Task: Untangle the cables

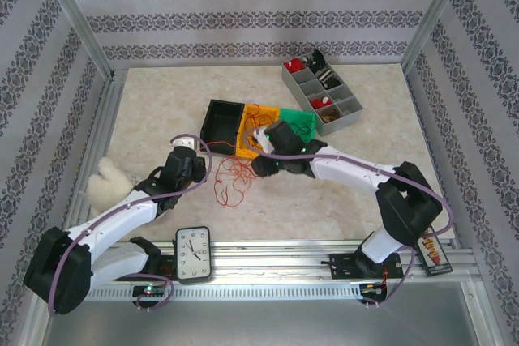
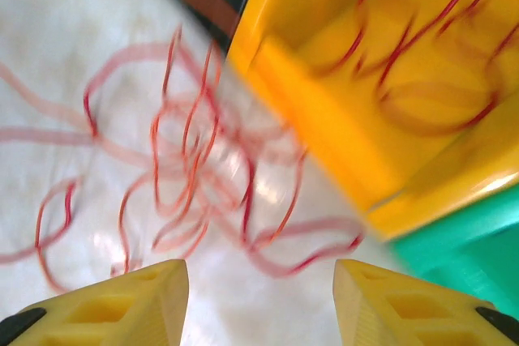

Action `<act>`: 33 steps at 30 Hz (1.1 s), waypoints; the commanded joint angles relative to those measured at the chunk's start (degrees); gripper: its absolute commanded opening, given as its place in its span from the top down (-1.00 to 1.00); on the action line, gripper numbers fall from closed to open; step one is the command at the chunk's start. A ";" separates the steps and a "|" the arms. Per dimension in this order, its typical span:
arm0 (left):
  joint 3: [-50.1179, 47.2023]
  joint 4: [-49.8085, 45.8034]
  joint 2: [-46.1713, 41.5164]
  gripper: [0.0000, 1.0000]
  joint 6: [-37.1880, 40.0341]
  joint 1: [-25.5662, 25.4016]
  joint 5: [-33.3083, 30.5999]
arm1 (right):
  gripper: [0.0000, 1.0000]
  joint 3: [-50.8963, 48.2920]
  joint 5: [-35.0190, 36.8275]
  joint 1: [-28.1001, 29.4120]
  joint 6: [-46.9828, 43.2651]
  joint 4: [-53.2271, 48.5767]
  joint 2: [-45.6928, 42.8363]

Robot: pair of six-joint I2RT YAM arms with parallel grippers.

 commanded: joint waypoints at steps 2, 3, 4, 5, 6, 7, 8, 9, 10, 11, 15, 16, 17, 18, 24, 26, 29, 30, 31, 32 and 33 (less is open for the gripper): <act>0.07 2.59 -2.70 1.00 -0.98 0.72 -2.22 | -0.02 -2.41 -1.66 1.26 4.66 1.92 1.65; 0.27 3.04 -3.62 1.00 -0.65 0.72 -1.91 | -0.02 -2.27 -1.41 1.25 4.66 1.93 2.38; 0.47 3.52 -4.45 1.00 -0.50 0.74 -1.65 | -0.02 -2.06 -1.30 1.25 4.54 2.06 3.00; 0.70 4.01 -5.57 1.00 -0.34 0.80 -1.16 | -0.02 -1.66 -1.32 1.26 4.33 2.11 3.66; 0.96 4.64 -6.80 1.00 0.08 0.81 -0.28 | -0.02 -1.19 -1.55 1.19 4.08 2.20 4.47; 1.18 4.98 -7.72 1.00 0.33 0.81 0.48 | -0.02 -0.81 -1.56 1.23 3.87 2.23 5.17; 1.76 5.18 -8.78 1.00 0.53 0.80 1.39 | -0.02 -0.24 -1.93 1.17 3.72 2.19 5.97; 2.51 5.25 -9.76 1.00 0.84 0.80 2.71 | -0.02 0.19 -2.44 1.16 3.53 2.10 6.56; 3.20 5.36 -10.48 1.00 1.30 0.81 4.03 | -0.02 0.56 -2.84 1.16 3.34 2.19 6.98; 3.98 5.42 -11.18 1.00 2.01 0.80 6.11 | -0.02 0.78 -3.26 1.18 3.13 2.52 7.04; 8.22 4.28 -12.65 1.00 7.02 0.81 16.17 | -0.03 0.39 -5.24 0.70 2.39 4.80 4.93; 9.62 3.66 -12.58 1.00 8.14 0.80 18.80 | -0.03 0.27 -6.64 0.51 2.13 5.29 4.19; 10.81 3.01 -12.40 1.00 8.86 0.78 20.80 | -0.02 0.20 -8.00 0.41 1.75 5.70 3.66; 12.34 2.18 -11.95 1.00 9.61 0.76 23.09 | -0.02 0.17 -9.65 0.39 1.08 6.07 2.91; 16.55 0.70 -8.71 1.00 10.16 0.81 29.98 | -0.03 0.68 -15.53 0.51 -0.04 7.59 1.42; 16.43 1.39 -8.36 1.00 9.88 0.74 30.96 | -0.04 0.89 -15.71 0.36 0.88 8.81 1.09; 16.42 1.67 -8.42 1.00 9.70 0.74 30.83 | -0.04 0.44 -16.71 -0.69 3.43 13.12 0.12; 16.40 1.66 -8.49 1.00 9.62 0.81 30.90 | -0.03 0.39 -17.67 -1.30 4.67 14.86 0.10; 16.36 1.63 -8.63 1.00 9.61 0.80 30.91 | -0.03 0.52 -18.39 -1.76 5.65 15.94 0.22; 16.48 1.66 -8.64 1.00 9.53 0.81 30.91 | -0.01 0.75 -19.18 -2.16 6.56 16.93 0.56; 16.40 1.57 -8.64 1.00 9.53 0.74 30.96 | 0.00 1.15 -20.11 -2.46 7.09 17.44 0.99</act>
